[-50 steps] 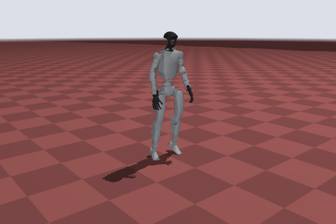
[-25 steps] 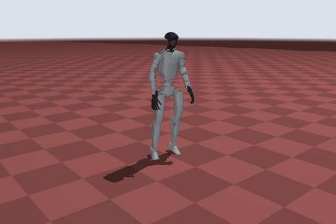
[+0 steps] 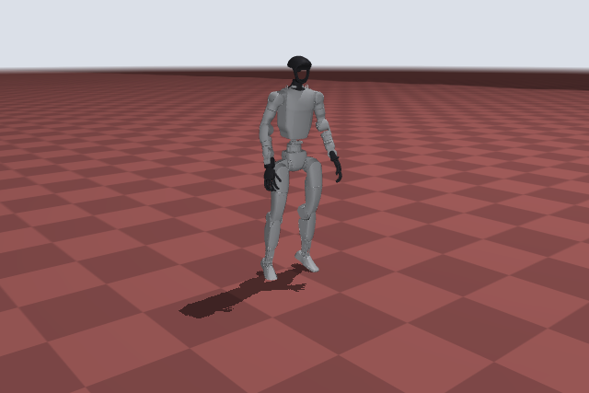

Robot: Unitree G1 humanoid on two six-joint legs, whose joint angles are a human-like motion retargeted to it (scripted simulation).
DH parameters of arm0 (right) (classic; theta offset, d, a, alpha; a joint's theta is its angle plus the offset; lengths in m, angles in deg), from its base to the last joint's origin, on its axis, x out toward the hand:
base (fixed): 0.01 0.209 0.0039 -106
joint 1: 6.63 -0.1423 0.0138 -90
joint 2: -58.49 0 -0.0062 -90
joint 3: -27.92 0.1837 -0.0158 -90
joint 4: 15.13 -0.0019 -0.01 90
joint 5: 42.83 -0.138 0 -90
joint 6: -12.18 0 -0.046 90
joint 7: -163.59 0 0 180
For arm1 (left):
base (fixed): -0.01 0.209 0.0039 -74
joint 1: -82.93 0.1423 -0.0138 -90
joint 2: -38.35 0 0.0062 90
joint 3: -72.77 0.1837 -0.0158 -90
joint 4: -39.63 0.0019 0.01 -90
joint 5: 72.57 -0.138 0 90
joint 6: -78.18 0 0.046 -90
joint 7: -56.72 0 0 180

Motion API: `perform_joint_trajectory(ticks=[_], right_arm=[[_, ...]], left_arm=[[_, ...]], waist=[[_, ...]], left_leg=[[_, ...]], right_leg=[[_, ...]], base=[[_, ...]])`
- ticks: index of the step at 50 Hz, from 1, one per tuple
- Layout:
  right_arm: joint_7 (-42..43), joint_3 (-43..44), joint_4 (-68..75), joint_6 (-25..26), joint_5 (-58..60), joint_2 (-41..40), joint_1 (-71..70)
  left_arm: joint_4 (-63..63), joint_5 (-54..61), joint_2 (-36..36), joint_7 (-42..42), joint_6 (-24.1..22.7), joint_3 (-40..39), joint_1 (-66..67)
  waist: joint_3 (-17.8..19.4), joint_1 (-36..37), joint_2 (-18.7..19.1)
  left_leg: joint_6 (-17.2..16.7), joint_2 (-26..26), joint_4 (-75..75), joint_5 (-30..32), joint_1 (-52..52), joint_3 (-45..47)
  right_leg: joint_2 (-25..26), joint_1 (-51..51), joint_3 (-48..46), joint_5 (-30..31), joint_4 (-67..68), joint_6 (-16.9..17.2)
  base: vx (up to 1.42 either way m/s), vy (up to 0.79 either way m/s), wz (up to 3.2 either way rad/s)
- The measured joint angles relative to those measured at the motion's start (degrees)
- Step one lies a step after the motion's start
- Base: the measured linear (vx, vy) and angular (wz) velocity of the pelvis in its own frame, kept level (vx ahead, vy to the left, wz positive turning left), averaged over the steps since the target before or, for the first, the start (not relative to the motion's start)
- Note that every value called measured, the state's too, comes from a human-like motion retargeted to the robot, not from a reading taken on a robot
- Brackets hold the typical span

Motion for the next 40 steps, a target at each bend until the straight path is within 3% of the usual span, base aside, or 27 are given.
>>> perform_joint_trajectory(ticks=[8, 10, 13, 15, 17, 18, 20, 22, 23, 25, 28, 35, 38, 40], right_arm=[[-3.3, 1.1, 3.4, 2.4, -0.7, 1.2, -3.1], [-4.1, 2.2, 2.1, 2.0, -3.0, 2.4, -5.3], [-6.1, 4.8, 1.8, 3.0, -4.7, 3.3, -10.6], [-3.9, 6.0, 1.9, 3.8, -4.8, 2.9, -13.6], [1.7, 5.1, -0.3, 3.1, -5.1, 2.3, -12.9], [3.5, 4.5, -2.3, 2.6, -4.9, 2.0, -11.3], [1.9, 3.3, -6.3, 2.7, -4.3, 2.1, -7.3], [-2.6, 3.0, -7.9, 3.0, -3.4, 2.3, -4.2], [-4.2, 2.9, -7.7, 2.5, -3.3, 2.3, -3.3], [-4.7, 2.4, -6.2, 1.1, -4.2, 2.1, -3.0], [-2.1, 1.0, -2.4, 0.8, -5.1, 2.2, -5.4], [-2.9, -0.6, 2.7, 1.5, -1.5, 2.4, -8.1], [-4.9, 1.1, 3.8, 1.2, -1.7, 2.4, -12.1], [-5.1, 2.3, 5.0, 2.5, -1.8, 2.1, -15.6]], left_arm=[[2.2, 1.2, -2.3, -0.3, 1.9, -1.8, -8.4], [-0.5, 0.7, -2.8, -0.6, 2.6, -4.7, -10.8], [-3.5, -1.8, -4.1, 0.9, 4.4, -13.5, -14.9], [-4.4, -3.0, -4.5, 0.2, 6.6, -18.1, -15.9], [-5.0, 1.3, -4.5, -5.3, 7.7, -18.0, -13.3], [-5.1, 4.1, -4.6, -8.1, 7.4, -17.1, -11.0], [-5.0, 8.4, -5.0, -9.4, 6.9, -15.2, -6.2], [-5.2, 10.0, -5.1, -5.9, 5.3, -13.0, -2.2], [-5.3, 9.8, -4.9, -3.7, 4.2, -11.9, -0.6], [-5.6, 8.4, -4.4, -0.9, 2.4, -9.4, 1.5], [-4.7, 7.4, -3.6, -0.4, 1.2, -4.8, 1.1], [-0.3, -0.1, -3.9, 3.6, 0.1, 2.1, -3.9], [0.0, -6.8, -4.1, 5.9, 0.4, -3.4, -7.8], [1.2, -10.5, -4.0, 6.7, 2.3, -8.8, -11.1]], waist=[[4.2, 0.6, -0.3], [7.6, 0.9, 0.6], [13.3, 1.3, 1.1], [13.9, 1.6, 0.7], [10.9, 2.5, -0.6], [8.6, 2.9, -1.2], [3.8, 3.1, -0.8], [0.7, 2.7, 0.2], [-0.1, 2.2, 0.7], [-0.3, 1.1, 1.6], [1.7, 0.6, 2.4], [4.3, 2.8, 2.8], [9.1, 3.4, 2.9], [13.8, 3.5, 2.3]], left_leg=[[1.3, -0.8, 6.1, 1.2, 0.8, -5.7], [3.0, -0.8, 11.2, -11.6, 2.0, -6.5], [7.8, -1.1, 27.9, -37.4, -0.9, -5.9], [13.0, -1.0, 40.5, -43.5, -8.1, -4.4], [11.4, -1.4, 38.2, -37.5, -10.6, -1.3], [9.2, -1.9, 32.6, -32.0, -9.7, -0.3], [5.3, -2.1, 18.8, -16.9, -6.6, -0.7], [3.0, -1.6, 6.9, -0.9, -4.0, -2.6], [1.7, -1.0, 3.7, 3.6, -3.5, -2.9], [0.6, -0.1, 1.1, 4.0, -2.9, -1.8], [1.6, -0.2, 1.3, -1.0, -2.1, -0.7], [0.6, -2.0, 4.1, -1.3, -1.9, -3.1], [3.1, -2.8, 10.8, -21.9, -0.4, -2.9], [9.1, -2.9, 24.8, -36.5, -3.5, -1.8]], right_leg=[[2.3, 3.9, 8.9, 2.7, 0.5, 0.2], [2.7, 5.3, 8.9, -10.3, 5.3, -1.7], [2.0, 3.4, 5.8, -38.5, 21.2, -5.6], [1.3, -3.2, 5.6, -47.4, 33.0, -11.1], [-0.2, -8.9, 6.8, -41.9, 35.7, -8.9], [-0.6, -9.7, 7.5, -36.0, 32.5, -6.0], [0.2, -7.0, 8.7, -19.1, 18.0, -1.7], [1.2, -2.9, 9.3, -1.5, 2.8, 0.3], [1.5, -1.9, 9.3, 2.9, -1.3, 1.4], [1.7, -1.1, 9.6, 2.7, -4.0, 1.9], [1.3, -1.5, 8.7, -0.9, -2.0, 1.1], [-0.5, -1.5, 5.7, -1.4, 0.1, 0.9], [-1.0, -0.6, 6.1, -24.5, 8.6, -2.4], [-1.8, -3.6, 5.7, -41.4, 23.1, -9.3]], base=[[0.01, 0.06, 0.27], [-0.06, 0.08, 0.02], [-0.14, 0.07, -0.11], [-0.13, 0.04, -0.33], [0.04, 0.04, -0.66], [0.15, 0.02, -0.62], [0.17, -0.01, -0.37], [0.1, -0.04, 0.02], [0.03, -0.04, 0.19], [-0.04, -0.02, 0.22], [-0.09, 0.0, -0.02], [-0.03, 0.01, -0.06], [-0.11, -0.01, -0.06], [-0.17, -0.02, 0.03]])
